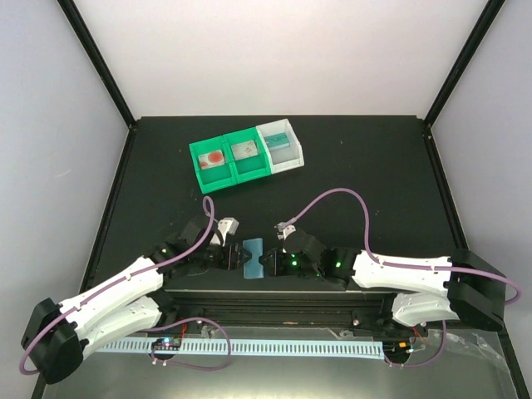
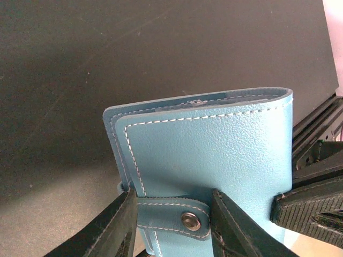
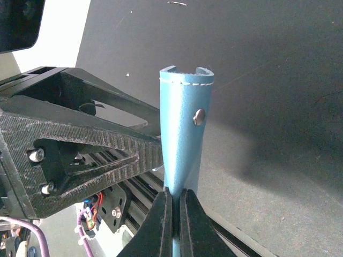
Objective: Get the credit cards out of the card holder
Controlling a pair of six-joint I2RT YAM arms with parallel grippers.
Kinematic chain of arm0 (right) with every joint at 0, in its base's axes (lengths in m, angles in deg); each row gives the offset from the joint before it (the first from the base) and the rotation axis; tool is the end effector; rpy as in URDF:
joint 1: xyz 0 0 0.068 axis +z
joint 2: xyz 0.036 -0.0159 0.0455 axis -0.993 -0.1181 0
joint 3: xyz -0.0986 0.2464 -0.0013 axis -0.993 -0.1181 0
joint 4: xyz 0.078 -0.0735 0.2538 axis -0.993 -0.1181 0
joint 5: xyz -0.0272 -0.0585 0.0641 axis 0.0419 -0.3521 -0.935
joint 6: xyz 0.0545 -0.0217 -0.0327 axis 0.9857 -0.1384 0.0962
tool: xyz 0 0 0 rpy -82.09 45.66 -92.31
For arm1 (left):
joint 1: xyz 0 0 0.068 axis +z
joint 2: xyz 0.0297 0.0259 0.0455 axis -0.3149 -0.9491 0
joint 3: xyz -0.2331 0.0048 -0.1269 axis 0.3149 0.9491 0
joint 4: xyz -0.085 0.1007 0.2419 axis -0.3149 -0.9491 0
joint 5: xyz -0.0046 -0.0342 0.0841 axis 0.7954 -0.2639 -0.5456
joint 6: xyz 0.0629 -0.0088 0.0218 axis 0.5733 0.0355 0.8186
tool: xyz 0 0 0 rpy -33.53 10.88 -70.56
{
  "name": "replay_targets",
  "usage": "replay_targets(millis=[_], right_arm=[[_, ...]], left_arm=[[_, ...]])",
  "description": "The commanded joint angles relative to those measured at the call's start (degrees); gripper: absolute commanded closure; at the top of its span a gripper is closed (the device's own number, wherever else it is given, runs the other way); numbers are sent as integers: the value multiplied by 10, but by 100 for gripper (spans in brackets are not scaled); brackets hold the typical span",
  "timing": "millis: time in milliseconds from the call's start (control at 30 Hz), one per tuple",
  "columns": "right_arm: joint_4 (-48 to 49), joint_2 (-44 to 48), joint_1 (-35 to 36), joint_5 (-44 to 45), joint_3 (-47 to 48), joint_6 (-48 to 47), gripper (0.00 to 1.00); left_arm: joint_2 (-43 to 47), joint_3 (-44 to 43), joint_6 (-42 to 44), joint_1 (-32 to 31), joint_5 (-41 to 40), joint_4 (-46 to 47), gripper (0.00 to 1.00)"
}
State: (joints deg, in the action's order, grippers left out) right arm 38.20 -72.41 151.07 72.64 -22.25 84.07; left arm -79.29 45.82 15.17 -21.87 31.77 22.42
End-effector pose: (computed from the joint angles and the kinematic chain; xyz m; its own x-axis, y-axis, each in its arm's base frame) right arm 0.1085 0.2703 0.1804 -0.9195 0.0386 -0.3912 -0.2758 0.6458 0.7120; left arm 0.1438 -0.1450 0.1724 -0.9121 0.0206 -0.4094 0.2918 0.7342 -0.6131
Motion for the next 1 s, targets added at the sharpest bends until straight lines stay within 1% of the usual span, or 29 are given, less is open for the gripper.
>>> replay_targets(millis=[0,133,267,467,633,667,767,833,900,967], right_arm=[[24,17,4,14,21,-14,99],[20,21,4,17,19,-16,99],[18,19,4,19,18,-17,99],[1,23,4,37,16,-20,99],[2,24,4,42,9,-18,99],[3,24,4,44,7,-20,99],[6,17,3,65,-2,-39,99],[-9,9,-4,83,-7,-47,99],[-15,1,-13,83,-17,-54,96],[-16,-3,-20,84,-26,-60,92]], left_arm=[[-6,-1,21,0,-45,-47,61],[-10,0,23,0,-50,-54,65],[-10,0,26,0,-52,-58,73],[-4,2,24,0,-57,-61,82],[-8,1,23,0,-58,-59,97],[-8,0,23,0,-57,-59,98],[-5,0,21,0,-52,-57,98],[1,0,20,0,-39,-52,98],[10,3,19,0,-25,-46,98],[19,8,19,0,-10,-37,98]])
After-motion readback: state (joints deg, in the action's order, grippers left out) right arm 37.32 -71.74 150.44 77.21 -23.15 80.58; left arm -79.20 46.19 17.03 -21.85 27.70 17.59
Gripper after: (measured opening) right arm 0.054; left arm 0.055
